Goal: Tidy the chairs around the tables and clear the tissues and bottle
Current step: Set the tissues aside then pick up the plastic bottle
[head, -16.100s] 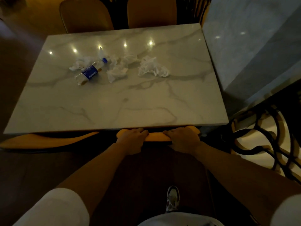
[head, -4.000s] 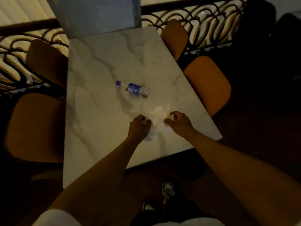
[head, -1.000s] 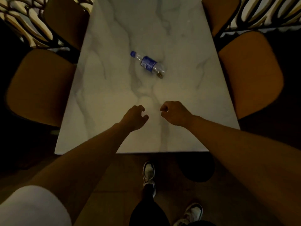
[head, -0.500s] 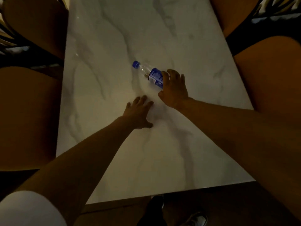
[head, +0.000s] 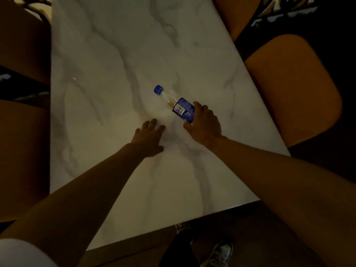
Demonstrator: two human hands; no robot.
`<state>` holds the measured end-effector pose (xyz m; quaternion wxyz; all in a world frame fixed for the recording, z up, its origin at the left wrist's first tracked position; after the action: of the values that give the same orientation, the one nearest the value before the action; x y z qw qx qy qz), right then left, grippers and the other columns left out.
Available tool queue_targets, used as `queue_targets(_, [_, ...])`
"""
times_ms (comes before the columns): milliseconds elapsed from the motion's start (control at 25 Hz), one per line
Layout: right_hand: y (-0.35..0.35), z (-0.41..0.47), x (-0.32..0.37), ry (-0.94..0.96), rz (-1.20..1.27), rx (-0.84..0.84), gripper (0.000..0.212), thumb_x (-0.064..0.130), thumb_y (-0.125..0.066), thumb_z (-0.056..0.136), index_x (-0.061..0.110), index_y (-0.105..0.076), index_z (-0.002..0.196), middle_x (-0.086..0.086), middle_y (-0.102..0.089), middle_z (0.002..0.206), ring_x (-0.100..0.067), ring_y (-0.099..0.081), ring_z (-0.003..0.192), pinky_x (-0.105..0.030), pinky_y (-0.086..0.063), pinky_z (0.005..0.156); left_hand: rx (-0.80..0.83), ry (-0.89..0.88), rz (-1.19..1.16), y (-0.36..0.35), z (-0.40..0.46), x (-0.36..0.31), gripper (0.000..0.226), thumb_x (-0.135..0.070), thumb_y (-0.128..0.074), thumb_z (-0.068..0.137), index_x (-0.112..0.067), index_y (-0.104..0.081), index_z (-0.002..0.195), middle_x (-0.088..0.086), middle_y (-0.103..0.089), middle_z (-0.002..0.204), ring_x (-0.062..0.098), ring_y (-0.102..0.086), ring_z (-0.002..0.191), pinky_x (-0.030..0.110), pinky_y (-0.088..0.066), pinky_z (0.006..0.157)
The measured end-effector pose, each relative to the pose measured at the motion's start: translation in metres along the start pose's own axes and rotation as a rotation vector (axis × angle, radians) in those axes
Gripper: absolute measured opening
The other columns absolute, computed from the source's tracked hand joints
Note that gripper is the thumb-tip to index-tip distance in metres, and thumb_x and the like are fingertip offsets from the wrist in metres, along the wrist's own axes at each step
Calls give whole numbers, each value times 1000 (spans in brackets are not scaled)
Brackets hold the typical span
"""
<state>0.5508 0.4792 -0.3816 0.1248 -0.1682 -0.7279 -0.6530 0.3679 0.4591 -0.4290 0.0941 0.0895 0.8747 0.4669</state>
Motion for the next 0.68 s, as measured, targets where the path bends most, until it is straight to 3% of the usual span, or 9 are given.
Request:
queue_targets(200, [54,-85,-85,-153,319,-130,87,39,-76,79,14,-28,147,-13,-46,129,-26,-58,104,-31,-51,77,-62,-173,38,-9,-24,-117,78,-44,-53,96,-23,-11,158,10,2,166,33,-3,152,54,-15,121])
queue_targets(400, [104,-189,-210,-485,296,-360,76,36,-73,77,20,-31,140,-13,-45,132,-29,-56,110,-42,-54,87,-126,-408,50,-19,-42,-256,73,-54,-37,100,-21,-9,158,9,3,166,30,2,153,53,-7,122])
queue_targets(520, [106,-260,-288,-720,339,-381,73,47,-68,82,18,-32,139,-11,-44,134,-25,-56,109,-38,-52,81,-145,-557,105,-36,-47,-324,73,-59,-30,100,-21,-10,158,8,3,167,29,6,152,53,-2,122])
queue_targets(680, [68,-328,-357,-892,386,-321,79,73,-50,83,20,-32,139,-10,-46,130,-21,-56,101,-37,-53,72,-201,-833,319,-56,-42,-396,72,-60,-28,99,-20,-12,157,10,1,167,29,5,153,52,-1,122])
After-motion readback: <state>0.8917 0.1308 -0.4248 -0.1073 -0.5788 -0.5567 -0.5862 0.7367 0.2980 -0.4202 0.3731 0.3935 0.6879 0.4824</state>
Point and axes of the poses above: each hand's wrist, its own z-axis towards the middle knuckle, its own y-axis out of the back of the hand, x = y × z, the point moved 9 cm from there along z, towards the middle knuckle
